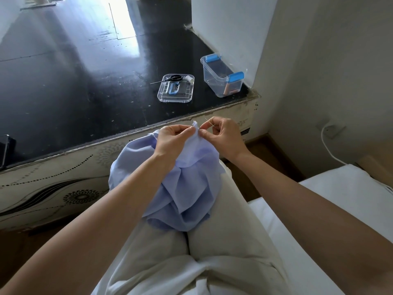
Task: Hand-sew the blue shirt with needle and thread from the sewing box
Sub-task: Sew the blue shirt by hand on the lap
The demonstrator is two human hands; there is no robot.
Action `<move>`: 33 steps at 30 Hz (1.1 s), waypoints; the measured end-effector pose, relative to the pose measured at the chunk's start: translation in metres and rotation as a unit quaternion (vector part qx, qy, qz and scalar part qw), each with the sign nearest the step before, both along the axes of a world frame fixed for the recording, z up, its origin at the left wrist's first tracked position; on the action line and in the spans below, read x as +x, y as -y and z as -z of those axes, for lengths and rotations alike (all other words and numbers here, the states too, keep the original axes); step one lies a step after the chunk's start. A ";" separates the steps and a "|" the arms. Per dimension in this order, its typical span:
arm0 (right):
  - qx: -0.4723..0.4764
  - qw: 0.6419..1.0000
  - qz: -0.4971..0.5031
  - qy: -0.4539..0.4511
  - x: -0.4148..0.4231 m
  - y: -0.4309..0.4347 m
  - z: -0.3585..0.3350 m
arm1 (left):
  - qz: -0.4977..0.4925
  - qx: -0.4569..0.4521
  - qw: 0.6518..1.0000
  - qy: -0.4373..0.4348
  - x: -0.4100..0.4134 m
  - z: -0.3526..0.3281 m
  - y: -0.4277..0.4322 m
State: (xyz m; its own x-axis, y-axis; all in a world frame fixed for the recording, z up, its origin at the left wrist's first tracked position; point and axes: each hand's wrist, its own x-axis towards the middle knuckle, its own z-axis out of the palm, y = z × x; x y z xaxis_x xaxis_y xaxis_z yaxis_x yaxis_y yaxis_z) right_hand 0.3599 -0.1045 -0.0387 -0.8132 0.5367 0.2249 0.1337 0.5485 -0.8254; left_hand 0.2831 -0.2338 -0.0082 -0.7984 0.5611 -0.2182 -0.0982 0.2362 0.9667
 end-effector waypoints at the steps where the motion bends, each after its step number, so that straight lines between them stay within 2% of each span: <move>1: -0.001 1.000 0.000 0.001 0.000 -0.001 0.001 | 0.004 0.001 1.000 -0.011 0.000 0.001 0.001; 4: -0.004 1.000 0.003 -0.004 0.002 -0.001 0.000 | 0.001 -0.005 1.000 -0.013 -0.001 0.002 0.001; 6: -0.015 1.000 -0.009 -0.008 0.005 -0.002 -0.002 | -0.001 -0.015 1.000 0.016 -0.002 0.001 -0.001; 10: -0.040 0.997 -0.064 -0.009 0.014 -0.004 -0.005 | -0.029 -0.011 0.999 0.044 -0.004 0.001 -0.001; 12: -0.079 0.988 -0.132 0.009 0.019 -0.008 -0.009 | -0.050 -0.002 0.997 0.054 -0.006 0.002 -0.002; 14: -0.135 0.953 -0.250 0.107 0.026 -0.012 -0.016 | -0.075 0.006 0.996 0.054 -0.008 0.003 -0.002; 16: -0.155 0.881 -0.342 0.288 0.031 -0.013 -0.023 | -0.089 0.006 0.995 0.041 -0.009 0.003 -0.001; 17: -0.146 0.852 -0.356 0.354 0.033 -0.014 -0.022 | -0.090 0.005 0.995 0.039 -0.009 0.003 -0.001; 18: -0.135 0.845 -0.350 0.381 0.033 -0.015 -0.018 | -0.089 0.003 0.995 0.040 -0.009 0.002 0.000; 19: -0.128 0.863 -0.321 0.368 0.032 -0.017 -0.014 | -0.090 0.003 0.995 0.044 -0.009 0.002 0.000; 20: -0.125 0.896 -0.276 0.323 0.031 -0.018 -0.011 | -0.093 0.005 0.994 0.052 -0.010 0.002 -0.001; 22: -0.139 0.957 -0.169 0.190 0.028 -0.016 -0.011 | -0.095 0.008 0.993 0.071 -0.010 0.001 -0.002; 23: -0.147 0.974 -0.118 0.128 0.026 -0.015 -0.013 | -0.095 0.008 0.992 0.078 -0.010 0.001 -0.002; 26: -0.121 0.992 -0.041 0.022 0.017 -0.010 -0.015 | -0.096 0.011 0.991 0.091 -0.010 0.002 -0.005; 33: -0.021 1.000 -0.017 0.015 0.000 0.002 -0.007 | -0.053 0.008 0.993 0.105 -0.006 0.000 -0.008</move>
